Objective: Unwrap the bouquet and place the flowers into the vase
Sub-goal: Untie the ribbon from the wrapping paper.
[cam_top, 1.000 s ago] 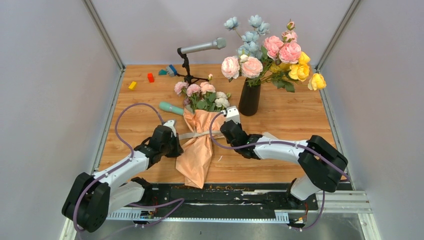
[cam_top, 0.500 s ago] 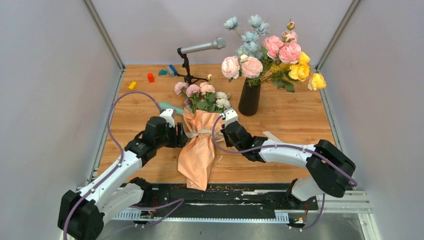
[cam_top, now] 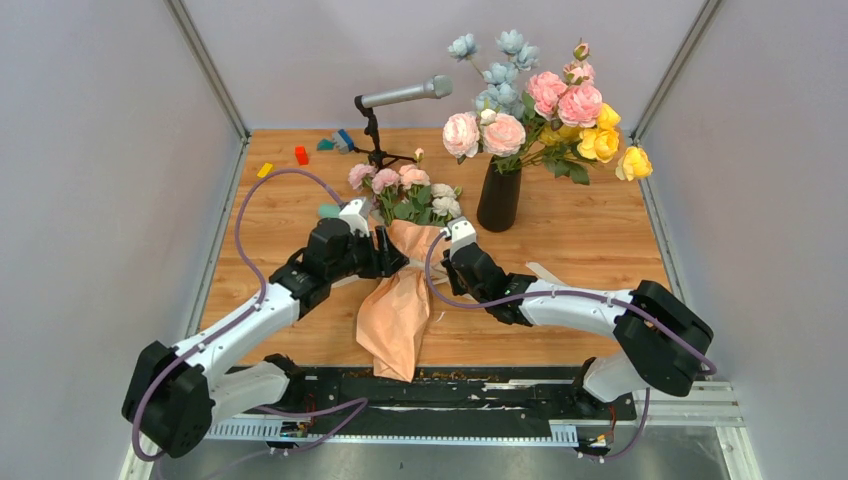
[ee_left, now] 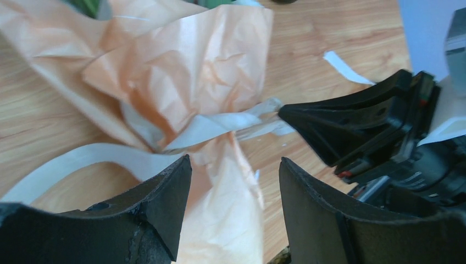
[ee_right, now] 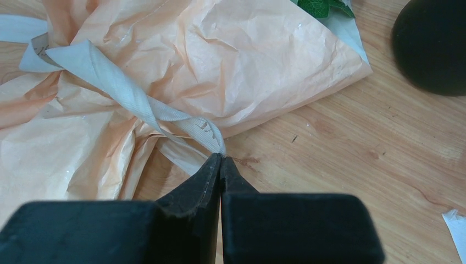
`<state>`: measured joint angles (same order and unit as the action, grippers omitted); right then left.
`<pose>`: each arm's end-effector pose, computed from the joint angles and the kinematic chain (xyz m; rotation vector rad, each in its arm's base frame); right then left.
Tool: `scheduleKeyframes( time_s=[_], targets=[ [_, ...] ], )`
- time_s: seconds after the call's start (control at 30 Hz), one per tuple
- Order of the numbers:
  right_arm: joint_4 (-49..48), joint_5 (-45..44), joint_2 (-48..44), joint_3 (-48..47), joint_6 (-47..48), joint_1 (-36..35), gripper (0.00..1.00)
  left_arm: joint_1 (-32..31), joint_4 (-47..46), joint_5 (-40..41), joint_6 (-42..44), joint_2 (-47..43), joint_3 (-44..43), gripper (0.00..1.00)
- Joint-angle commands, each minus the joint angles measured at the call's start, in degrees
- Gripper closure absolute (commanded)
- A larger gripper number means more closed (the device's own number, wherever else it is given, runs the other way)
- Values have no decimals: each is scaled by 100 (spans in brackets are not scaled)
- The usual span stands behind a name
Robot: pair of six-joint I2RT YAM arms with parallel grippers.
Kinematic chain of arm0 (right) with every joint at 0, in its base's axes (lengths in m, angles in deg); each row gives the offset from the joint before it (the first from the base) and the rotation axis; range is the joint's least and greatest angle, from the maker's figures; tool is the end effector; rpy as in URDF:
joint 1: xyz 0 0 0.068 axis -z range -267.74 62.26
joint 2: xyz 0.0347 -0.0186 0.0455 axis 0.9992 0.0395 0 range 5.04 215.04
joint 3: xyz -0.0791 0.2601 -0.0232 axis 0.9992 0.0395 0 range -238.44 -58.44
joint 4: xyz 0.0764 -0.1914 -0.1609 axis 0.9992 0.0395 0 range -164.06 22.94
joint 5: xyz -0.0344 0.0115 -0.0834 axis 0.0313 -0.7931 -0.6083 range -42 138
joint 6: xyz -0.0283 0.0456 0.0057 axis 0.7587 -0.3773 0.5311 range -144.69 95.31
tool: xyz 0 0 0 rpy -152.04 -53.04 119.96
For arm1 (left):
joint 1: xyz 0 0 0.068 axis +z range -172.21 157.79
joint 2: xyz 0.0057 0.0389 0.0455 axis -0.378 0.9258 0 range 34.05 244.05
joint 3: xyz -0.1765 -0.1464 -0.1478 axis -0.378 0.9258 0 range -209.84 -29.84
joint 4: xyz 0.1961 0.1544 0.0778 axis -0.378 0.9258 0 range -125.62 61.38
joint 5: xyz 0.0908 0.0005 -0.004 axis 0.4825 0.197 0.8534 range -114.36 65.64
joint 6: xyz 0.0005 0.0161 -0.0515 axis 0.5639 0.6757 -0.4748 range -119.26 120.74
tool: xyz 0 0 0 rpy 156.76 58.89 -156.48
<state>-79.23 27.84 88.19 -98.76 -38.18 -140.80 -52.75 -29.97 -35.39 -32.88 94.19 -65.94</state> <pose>0.1865 0.2277 0.1875 -0.5602 2.1213 0.2645 0.1958 -0.1234 0.2434 0.0641 2.2008 -0.8581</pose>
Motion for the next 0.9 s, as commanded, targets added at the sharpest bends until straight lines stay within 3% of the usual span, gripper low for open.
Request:
scheduleKeyframes(
  time_s=[0.0,0.27,0.43,0.87],
  targets=[
    [-309,14,-142,-8,-125,23,97,-388,-1160,192,-956,321,67,33],
    [-378,3,-177,32,-188,28,97,-773,-1999,937,-2174,753,473,33],
    [-420,21,-151,41,-197,28,97,-1025,-1948,1307,-2320,921,465,32],
    [-484,100,-160,19,-193,26,98,-1106,-2273,1388,-2446,1627,354,32]
  ],
)
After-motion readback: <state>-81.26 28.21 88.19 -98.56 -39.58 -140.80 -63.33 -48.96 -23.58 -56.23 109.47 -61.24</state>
